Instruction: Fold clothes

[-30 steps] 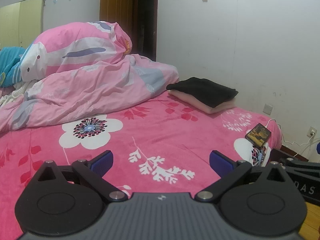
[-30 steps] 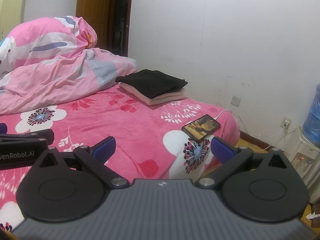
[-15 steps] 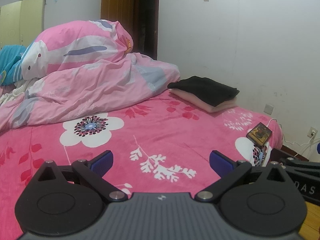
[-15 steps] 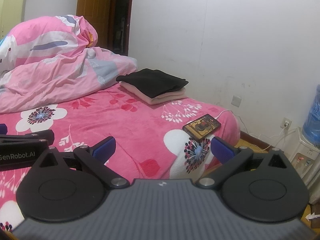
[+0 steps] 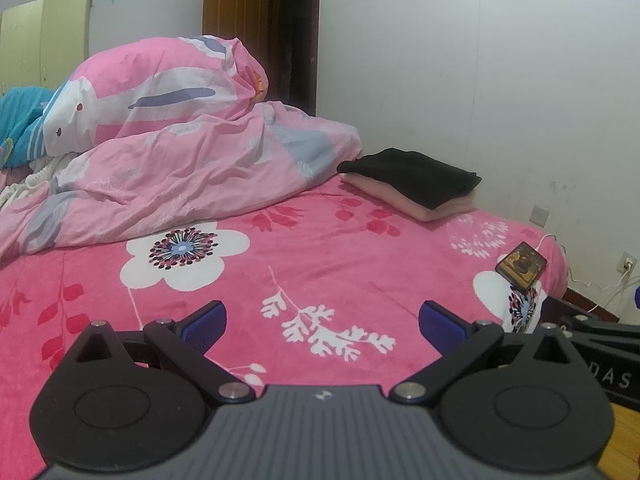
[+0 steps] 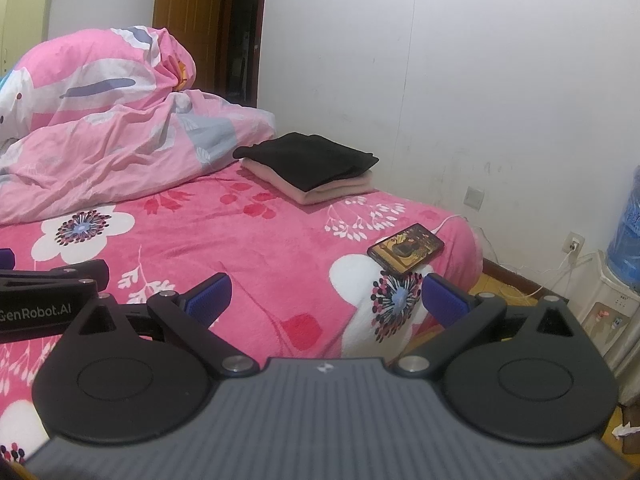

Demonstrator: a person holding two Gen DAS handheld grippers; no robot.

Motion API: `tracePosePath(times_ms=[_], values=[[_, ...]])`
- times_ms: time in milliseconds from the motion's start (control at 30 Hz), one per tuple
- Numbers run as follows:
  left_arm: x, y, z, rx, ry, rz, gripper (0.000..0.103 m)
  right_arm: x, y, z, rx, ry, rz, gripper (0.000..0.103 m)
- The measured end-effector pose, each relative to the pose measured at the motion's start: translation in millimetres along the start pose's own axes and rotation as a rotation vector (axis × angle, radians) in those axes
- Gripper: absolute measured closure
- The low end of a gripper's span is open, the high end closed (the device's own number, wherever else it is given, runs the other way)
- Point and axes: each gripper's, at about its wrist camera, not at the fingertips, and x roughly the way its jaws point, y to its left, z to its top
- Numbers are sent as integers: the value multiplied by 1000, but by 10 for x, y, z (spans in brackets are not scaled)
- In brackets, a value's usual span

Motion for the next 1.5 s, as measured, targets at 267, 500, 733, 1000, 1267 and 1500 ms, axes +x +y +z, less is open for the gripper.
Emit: tracePosePath(times_ms=[267,500,733,1000,1267,1500], values=[[22,17,0,-3,1,2,0,30,6,5,-5,0,2,1],[30,31,4,-5,2,4,0,25,15,13,-6,1,3,1],[25,47,11,-7,-1,7,0,17,30,10,-6,0,4,1],[20,42,7,-7,-2,10,0,24,39,10,-6,0,5,1],[27,42,20,-4,-3,13,0,37,36,27,-6,3,7,1],[33,46,18,-5,2,14,0,51,44,26,-8,6,8,1]])
